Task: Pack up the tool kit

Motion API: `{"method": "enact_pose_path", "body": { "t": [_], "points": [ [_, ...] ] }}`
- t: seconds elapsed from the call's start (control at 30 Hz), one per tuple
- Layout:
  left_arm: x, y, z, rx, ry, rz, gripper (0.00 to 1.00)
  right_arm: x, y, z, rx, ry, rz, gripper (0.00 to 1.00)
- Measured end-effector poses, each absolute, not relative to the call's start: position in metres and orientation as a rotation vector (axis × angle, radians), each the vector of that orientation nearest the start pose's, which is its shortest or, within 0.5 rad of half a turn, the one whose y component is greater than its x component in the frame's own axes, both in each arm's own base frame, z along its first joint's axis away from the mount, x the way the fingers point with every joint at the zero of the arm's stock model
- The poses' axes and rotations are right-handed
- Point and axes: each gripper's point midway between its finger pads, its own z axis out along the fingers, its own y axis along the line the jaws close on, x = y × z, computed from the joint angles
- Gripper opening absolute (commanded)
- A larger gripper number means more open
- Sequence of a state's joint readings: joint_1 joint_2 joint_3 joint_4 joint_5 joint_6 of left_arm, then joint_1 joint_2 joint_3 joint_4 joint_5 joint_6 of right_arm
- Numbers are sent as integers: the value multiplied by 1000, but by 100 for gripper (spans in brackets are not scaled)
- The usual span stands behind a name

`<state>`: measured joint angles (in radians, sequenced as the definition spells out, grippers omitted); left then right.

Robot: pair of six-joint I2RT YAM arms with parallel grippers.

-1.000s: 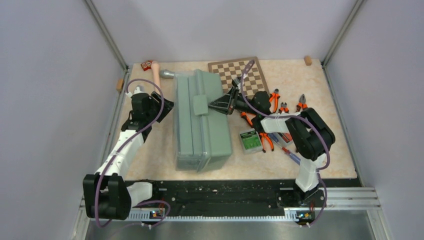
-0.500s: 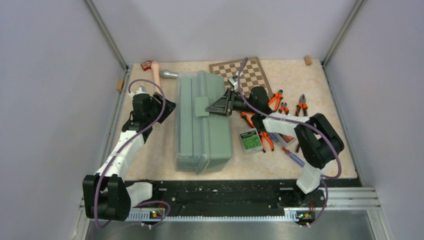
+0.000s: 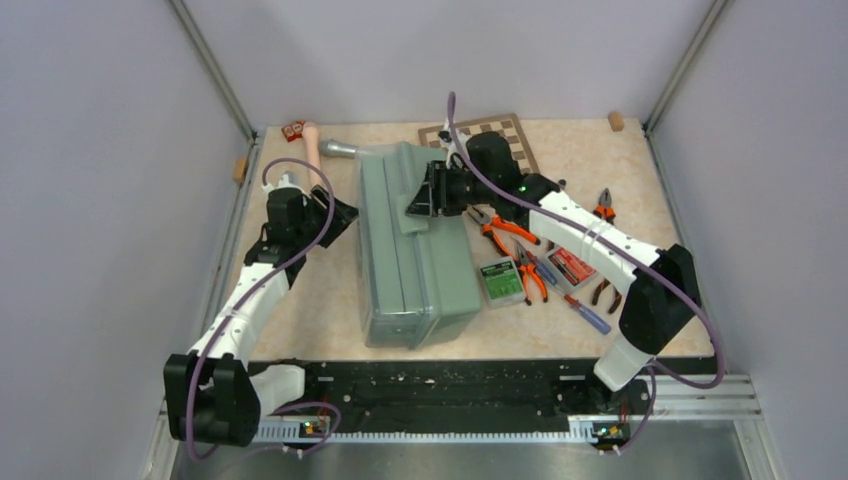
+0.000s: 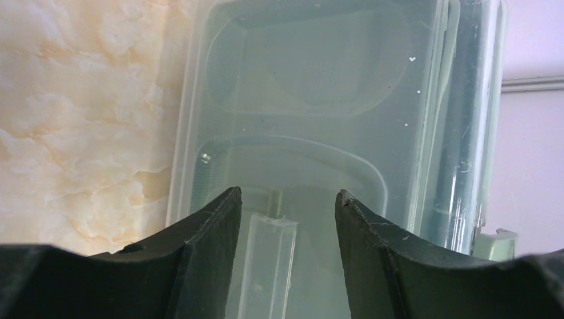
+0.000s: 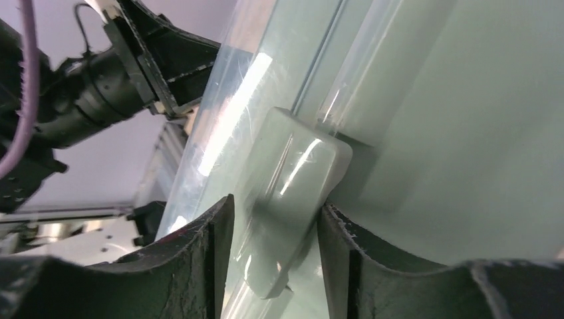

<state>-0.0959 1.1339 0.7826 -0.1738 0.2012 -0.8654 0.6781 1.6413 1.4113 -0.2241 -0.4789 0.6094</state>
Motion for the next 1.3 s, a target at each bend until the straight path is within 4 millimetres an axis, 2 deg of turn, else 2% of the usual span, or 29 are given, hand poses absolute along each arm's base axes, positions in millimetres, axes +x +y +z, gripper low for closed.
{"method": "enact_pose_path", "body": {
  "t": [0.33, 0.67, 0.8, 1.03, 1.2, 1.3],
  "points": [
    [341, -105, 182, -683, 2083, -805, 60, 294, 373, 252, -563, 2250, 829, 64],
    [338, -111, 183, -663, 2096, -835, 60, 290, 363, 260, -708, 2200, 589, 68],
    [337, -112, 183, -661, 2098, -839, 60, 284, 360, 268, -835, 2111, 499, 68],
    [337, -112, 183, -660, 2098, -839, 60, 255, 338, 285, -1084, 1848, 379, 62],
    [337, -112, 183, -660, 2098, -839, 60, 255, 330, 297, -1155, 1709, 331, 55],
    [337, -113, 183, -659, 2099, -842, 60, 256, 331, 291, -1196, 1654, 303, 54]
  ]
}}
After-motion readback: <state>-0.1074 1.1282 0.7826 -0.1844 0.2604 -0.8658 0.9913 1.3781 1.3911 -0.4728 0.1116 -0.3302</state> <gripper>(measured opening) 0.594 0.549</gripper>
